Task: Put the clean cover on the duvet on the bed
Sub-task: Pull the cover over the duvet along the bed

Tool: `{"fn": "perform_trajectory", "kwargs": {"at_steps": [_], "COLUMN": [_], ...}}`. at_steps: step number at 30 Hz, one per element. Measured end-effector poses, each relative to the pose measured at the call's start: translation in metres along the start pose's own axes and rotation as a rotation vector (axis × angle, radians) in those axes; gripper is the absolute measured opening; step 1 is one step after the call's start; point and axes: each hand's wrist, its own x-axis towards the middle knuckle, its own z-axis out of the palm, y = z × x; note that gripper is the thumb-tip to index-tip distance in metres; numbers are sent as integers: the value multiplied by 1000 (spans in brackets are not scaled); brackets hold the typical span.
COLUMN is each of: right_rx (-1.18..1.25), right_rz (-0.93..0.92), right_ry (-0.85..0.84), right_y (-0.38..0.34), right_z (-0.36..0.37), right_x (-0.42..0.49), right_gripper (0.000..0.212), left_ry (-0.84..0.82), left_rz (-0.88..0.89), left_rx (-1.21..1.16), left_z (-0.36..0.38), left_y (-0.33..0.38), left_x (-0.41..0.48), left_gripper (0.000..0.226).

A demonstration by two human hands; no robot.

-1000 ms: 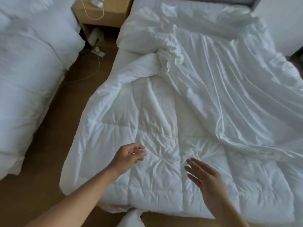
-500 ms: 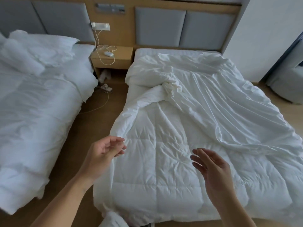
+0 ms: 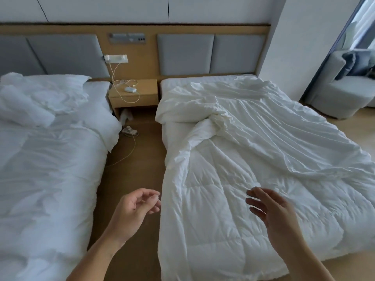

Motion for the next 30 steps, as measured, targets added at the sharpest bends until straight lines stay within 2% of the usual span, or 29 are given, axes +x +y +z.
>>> {"fn": "perform_trajectory", "kwargs": {"at_steps": [4,11,15,21,26,30], "right_rx": [59,83,81,91,97,116], "right_rz": [60,67,27,70,31,9], "right_ry": [82,94,147,183,201,264], "right_y": [37,54,36,24,-15,-43], "right_z": [89,208,251,333,389,412], "right_x": [-15,6,70,211,321,386], "right_gripper": [11,15,16,15,19,16], "left_ry": [-29,-32,-71,-146,-173,-277], "left_rz": [-10,-15,4,22,66,59], "left_rx": [67,-18,-34,63,76,85], "left_z": [-93,-188,-204,-217,-211,-198], "left_y": [-22,-38,-40,-40,-14,-1], "left_x": [39,123,196,344,476,570], "left_gripper": [12,14,14,11,11,11]}}
